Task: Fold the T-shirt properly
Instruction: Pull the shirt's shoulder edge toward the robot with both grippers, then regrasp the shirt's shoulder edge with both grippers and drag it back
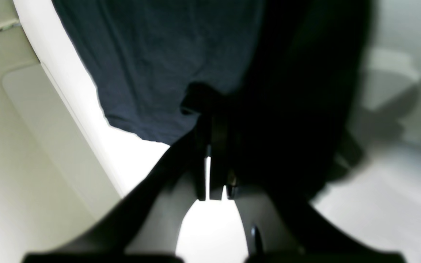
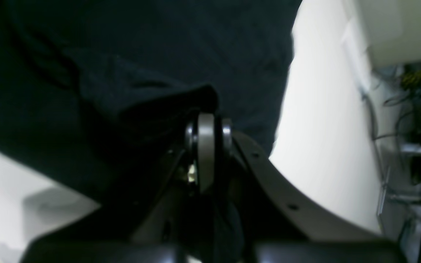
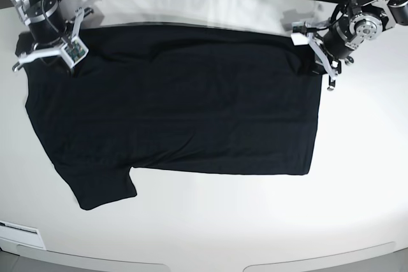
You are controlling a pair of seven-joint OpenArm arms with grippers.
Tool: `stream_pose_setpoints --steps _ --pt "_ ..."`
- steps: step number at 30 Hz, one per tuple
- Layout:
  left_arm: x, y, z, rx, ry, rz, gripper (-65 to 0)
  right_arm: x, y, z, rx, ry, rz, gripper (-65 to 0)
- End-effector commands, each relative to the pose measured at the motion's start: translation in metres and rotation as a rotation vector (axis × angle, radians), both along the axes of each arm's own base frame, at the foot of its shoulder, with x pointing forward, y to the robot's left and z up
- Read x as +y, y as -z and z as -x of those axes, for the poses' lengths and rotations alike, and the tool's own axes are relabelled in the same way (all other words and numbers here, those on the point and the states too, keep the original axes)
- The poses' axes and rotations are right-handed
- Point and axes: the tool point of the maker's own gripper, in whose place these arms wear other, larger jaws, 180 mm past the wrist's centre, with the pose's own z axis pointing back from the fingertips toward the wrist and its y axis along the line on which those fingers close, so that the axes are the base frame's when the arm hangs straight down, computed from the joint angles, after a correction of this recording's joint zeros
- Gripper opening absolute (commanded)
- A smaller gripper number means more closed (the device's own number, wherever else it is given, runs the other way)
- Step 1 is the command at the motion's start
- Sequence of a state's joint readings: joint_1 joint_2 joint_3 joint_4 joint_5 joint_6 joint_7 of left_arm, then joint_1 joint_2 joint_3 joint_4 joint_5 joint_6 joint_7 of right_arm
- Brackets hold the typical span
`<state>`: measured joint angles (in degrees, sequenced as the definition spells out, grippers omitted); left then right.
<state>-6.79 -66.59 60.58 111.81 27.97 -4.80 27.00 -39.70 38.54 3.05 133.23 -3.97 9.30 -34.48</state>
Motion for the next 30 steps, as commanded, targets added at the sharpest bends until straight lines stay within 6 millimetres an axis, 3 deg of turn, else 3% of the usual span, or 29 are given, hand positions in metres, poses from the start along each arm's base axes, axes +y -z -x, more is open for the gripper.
stream_pose_setpoints --steps 1,5,11,18,19,21,22,23,27,28,30 --pt "0.006 -0.011 -0.013 -0.054 -0.012 -0.005 -65.0 -0.008 -0.001 -0.007 -0.018 0.007 0.022 -65.0" --pt "0.003 -0.028 -0.033 -0.145 -0.061 0.038 -65.0 -0.024 0.007 -0.026 -0.025 0.053 0.024 -65.0" --pt "0.017 -0.045 -0.053 -0.201 -0.135 0.037 -65.0 -0.021 0.017 -0.028 0.026 0.027 -0.009 -65.0" --pt "-0.006 -0.042 -0.056 -0.186 -0.151 0.148 -65.0 -0.014 0.012 -0.036 -0.007 0.015 -0.073 -65.0" --pt "-0.009 -0.045 -0.06 -0.213 -0.168 0.175 -62.9 -0.015 0.009 -0.041 -0.027 0.029 -0.084 -58.5" --pt "-0.005 -0.058 -0.072 -0.295 -0.237 0.219 -42.5 -0.025 -0.004 -0.053 -0.096 0.095 -0.092 -37.6" --pt "-0.002 -0.066 -0.078 -0.344 -0.278 0.244 -34.1 -0.033 -0.01 -0.057 -0.133 0.148 -0.096 -29.5" --pt "0.0 -0.075 -0.083 -0.397 -0.318 0.286 -30.0 -0.039 -0.015 -0.06 -0.158 0.19 -0.101 -25.3" --pt "0.009 -0.11 -0.091 -0.607 -0.418 0.434 -31.5 -0.043 -0.016 -0.061 -0.168 0.222 -0.116 -24.9" --pt "0.009 -0.112 -0.089 -0.627 -0.422 0.45 -36.4 -0.04 -0.014 -0.06 -0.153 0.216 -0.132 -27.5" --pt "0.006 -0.109 -0.085 -0.623 -0.441 0.476 -57.1 -0.037 -0.006 -0.056 -0.108 0.223 -0.161 -45.5"
